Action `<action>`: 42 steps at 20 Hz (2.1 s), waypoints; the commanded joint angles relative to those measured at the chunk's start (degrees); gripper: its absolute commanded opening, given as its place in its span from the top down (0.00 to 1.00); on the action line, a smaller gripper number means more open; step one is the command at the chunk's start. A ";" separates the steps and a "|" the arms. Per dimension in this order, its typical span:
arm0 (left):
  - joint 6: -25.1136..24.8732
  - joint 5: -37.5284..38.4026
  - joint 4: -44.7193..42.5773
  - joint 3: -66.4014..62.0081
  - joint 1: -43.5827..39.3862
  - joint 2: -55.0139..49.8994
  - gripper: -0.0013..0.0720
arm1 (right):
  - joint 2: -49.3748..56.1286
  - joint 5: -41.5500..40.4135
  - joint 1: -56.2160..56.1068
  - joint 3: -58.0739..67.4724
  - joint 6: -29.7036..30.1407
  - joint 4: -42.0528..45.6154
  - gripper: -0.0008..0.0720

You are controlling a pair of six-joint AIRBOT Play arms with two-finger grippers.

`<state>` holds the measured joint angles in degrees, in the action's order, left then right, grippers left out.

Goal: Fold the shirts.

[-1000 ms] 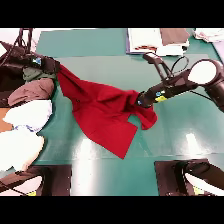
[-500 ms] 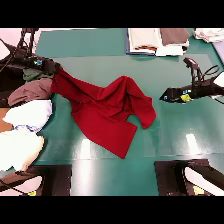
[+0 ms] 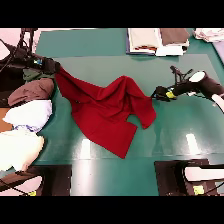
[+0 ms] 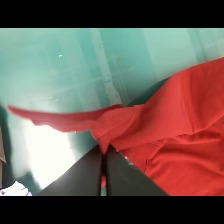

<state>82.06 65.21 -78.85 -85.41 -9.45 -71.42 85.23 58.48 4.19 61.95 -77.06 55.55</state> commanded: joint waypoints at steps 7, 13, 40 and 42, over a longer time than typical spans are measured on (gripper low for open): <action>0.42 0.35 -0.07 -0.11 -0.02 0.02 0.95 | 5.95 1.36 -5.16 7.69 2.34 0.17 0.97; 0.50 -4.48 -4.92 -12.72 -0.02 8.20 0.95 | -10.97 3.69 -2.75 23.69 2.82 6.47 0.97; 2.97 -9.27 -2.34 15.65 -0.02 7.48 0.95 | -30.97 7.50 2.08 -4.52 1.44 7.41 0.24; 3.06 -12.92 -2.14 15.65 -0.02 7.50 0.95 | -27.87 7.74 1.27 -2.10 1.46 6.97 0.21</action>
<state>85.03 56.66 -80.66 -70.81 -9.47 -62.83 53.65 66.08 6.13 59.66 -75.57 62.94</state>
